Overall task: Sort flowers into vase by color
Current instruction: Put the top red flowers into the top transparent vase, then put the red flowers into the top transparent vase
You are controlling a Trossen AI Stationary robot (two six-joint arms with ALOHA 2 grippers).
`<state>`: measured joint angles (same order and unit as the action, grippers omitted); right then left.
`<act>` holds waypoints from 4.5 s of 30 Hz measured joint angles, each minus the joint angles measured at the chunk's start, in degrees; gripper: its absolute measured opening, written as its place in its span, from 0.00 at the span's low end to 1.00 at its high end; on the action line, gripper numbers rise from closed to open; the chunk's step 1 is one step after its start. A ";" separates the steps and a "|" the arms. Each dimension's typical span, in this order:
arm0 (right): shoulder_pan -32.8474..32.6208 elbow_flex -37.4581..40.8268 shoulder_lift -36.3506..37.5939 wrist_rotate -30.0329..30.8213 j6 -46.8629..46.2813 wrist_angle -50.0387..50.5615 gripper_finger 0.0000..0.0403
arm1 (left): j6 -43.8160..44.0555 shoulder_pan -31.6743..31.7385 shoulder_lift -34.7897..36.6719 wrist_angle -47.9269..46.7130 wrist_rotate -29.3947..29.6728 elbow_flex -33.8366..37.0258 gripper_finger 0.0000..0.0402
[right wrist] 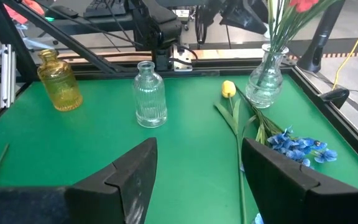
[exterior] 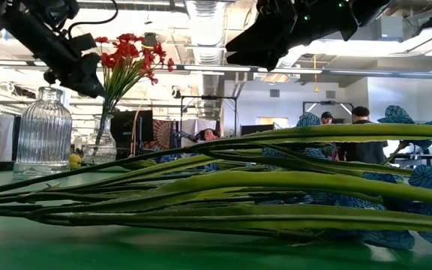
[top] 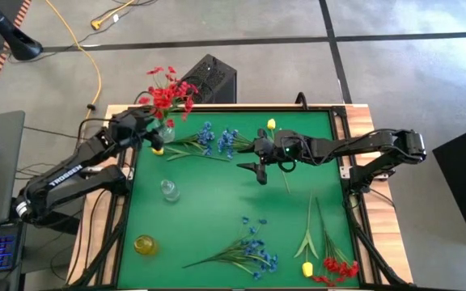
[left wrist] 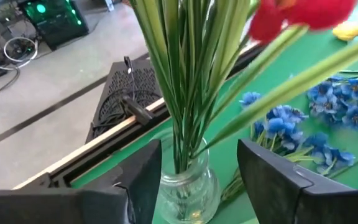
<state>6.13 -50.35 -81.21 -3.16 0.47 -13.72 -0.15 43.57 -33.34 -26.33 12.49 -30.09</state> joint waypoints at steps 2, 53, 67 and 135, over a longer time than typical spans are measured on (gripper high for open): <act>0.00 0.00 0.00 0.00 0.00 0.00 0.65 | -0.38 0.00 0.02 -1.22 -0.06 -1.02 0.50; 0.00 -0.02 0.00 -0.04 -3.61 7.67 0.65 | 2.79 -22.23 -3.72 12.66 -51.68 -3.03 0.41; -1.01 -0.02 0.00 -0.02 -4.99 7.54 0.65 | 5.29 -40.18 -5.44 24.74 -42.79 -3.03 0.41; -49.73 11.30 -0.24 -10.25 -106.96 53.52 0.30 | -12.52 -56.96 -25.77 13.90 -19.69 -12.85 0.41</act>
<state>-43.60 -39.05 -81.45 -13.41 -106.49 39.80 -12.67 -13.39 -59.11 -12.43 -7.20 -42.94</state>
